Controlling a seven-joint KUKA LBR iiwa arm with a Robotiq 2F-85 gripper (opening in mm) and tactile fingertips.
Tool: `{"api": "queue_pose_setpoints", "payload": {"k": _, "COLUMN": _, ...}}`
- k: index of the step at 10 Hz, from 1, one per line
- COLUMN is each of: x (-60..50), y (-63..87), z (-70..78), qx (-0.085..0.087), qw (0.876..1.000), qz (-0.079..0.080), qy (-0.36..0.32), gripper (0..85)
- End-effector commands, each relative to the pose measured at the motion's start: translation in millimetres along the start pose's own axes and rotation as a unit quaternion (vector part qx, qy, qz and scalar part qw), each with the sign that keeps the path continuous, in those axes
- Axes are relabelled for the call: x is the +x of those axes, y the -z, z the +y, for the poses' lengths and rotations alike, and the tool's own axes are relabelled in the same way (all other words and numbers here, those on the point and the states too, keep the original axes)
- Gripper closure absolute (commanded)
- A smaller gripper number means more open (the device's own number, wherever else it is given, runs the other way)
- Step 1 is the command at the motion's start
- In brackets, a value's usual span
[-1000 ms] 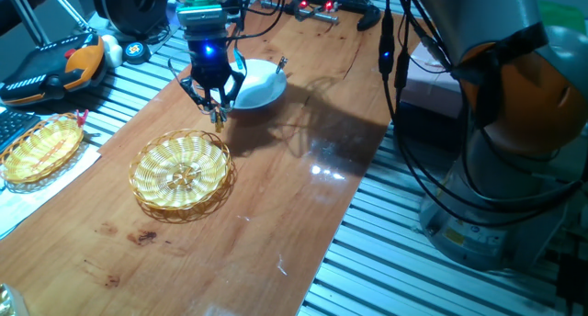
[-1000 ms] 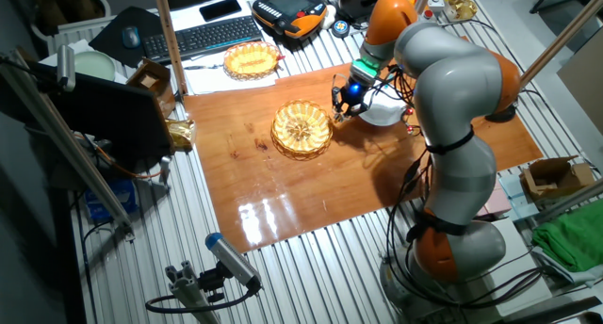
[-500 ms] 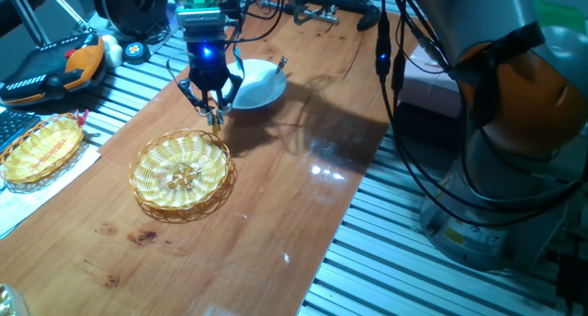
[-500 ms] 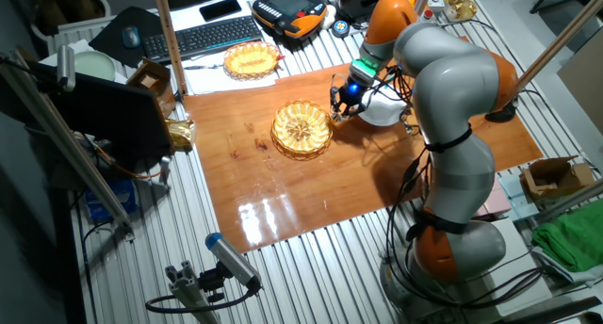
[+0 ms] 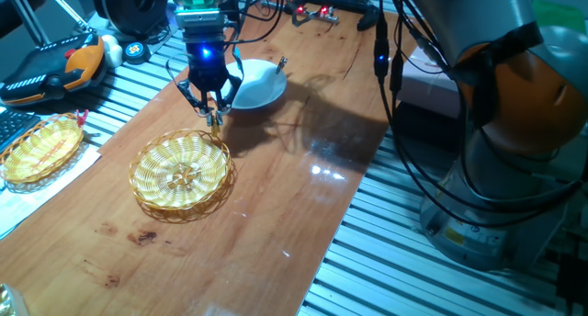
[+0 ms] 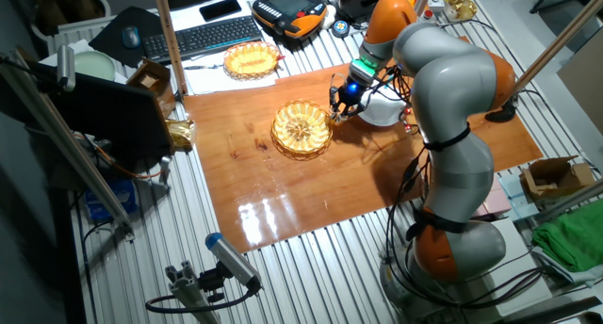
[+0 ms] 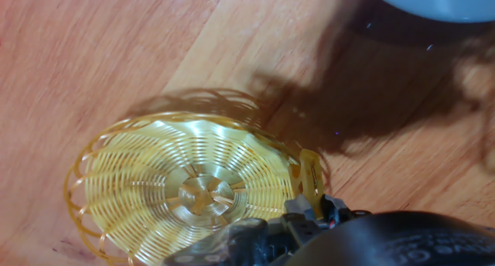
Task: Use a clamp
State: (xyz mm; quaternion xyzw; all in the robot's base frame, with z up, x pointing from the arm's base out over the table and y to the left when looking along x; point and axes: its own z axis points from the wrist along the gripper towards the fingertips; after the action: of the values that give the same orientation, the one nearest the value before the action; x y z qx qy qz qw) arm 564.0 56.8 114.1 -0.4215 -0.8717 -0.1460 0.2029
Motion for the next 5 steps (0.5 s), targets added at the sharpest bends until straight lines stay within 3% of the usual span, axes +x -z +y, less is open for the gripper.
{"api": "queue_pose_setpoints", "payload": {"k": 1, "x": 0.1, "y": -0.2, "z": 0.0, "qx": 0.0, "qw": 1.0, "qz": 0.002, "qy": 0.0, "gripper": 84.3}}
{"api": "queue_pose_setpoints", "payload": {"k": 5, "x": -2.7, "y": -3.0, "z": 0.8, "qx": 0.0, "qw": 1.0, "qz": 0.006, "qy": -0.001, "gripper": 84.3}}
